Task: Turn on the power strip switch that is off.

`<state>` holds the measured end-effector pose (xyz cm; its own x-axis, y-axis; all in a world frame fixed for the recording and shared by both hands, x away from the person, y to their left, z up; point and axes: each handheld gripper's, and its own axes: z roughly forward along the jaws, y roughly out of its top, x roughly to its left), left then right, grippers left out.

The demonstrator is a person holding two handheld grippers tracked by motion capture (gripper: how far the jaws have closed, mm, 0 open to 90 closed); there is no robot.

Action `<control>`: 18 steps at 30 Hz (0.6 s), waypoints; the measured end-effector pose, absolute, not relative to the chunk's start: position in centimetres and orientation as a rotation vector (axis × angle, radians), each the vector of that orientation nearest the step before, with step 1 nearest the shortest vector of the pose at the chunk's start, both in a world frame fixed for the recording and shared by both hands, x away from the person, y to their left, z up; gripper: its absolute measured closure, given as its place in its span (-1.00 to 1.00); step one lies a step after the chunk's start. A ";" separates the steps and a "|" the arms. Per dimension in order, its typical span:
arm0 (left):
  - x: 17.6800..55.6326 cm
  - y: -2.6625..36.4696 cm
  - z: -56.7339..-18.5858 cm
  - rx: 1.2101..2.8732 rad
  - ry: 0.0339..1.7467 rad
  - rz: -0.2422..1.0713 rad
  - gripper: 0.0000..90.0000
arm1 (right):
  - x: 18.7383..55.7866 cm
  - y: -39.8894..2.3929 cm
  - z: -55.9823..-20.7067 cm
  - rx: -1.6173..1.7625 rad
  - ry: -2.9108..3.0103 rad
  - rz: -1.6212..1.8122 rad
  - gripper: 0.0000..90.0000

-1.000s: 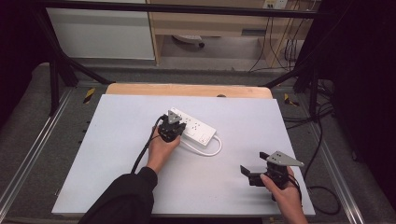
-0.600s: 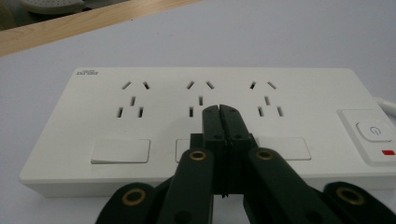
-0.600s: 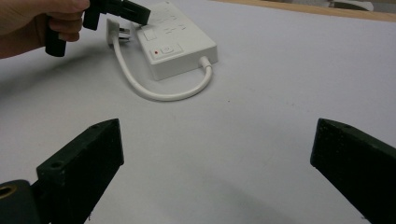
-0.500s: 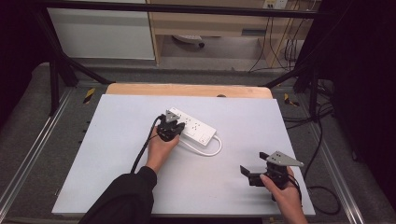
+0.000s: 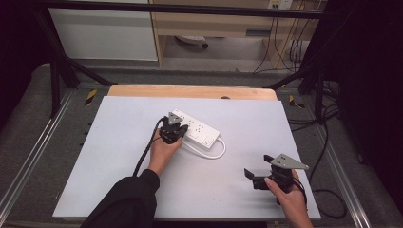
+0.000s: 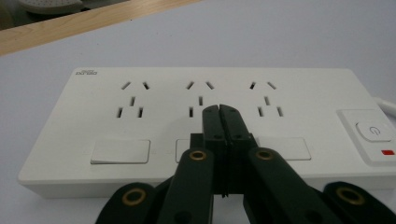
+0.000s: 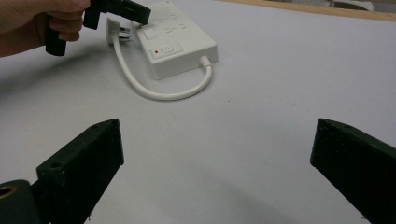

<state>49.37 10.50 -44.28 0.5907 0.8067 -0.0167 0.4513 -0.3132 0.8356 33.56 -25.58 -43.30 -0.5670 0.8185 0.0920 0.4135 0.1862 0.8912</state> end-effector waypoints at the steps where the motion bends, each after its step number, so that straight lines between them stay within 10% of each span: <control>1: 49.4 10.5 -44.3 1.957 1.004 0.520 0.99 | 33.6 -25.6 -43.3 1.156 2.062 1.346 -0.93; 18: 49.3 10.0 -44.5 1.959 0.989 0.533 1.00 | 33.6 -25.6 -43.3 1.157 2.063 1.346 -0.93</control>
<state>49.29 10.01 -44.53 0.5957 0.8032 -0.0033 0.4384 -0.3217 0.8393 33.57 -25.60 -43.32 -0.5674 0.8182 0.0932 0.4150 0.1864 0.8906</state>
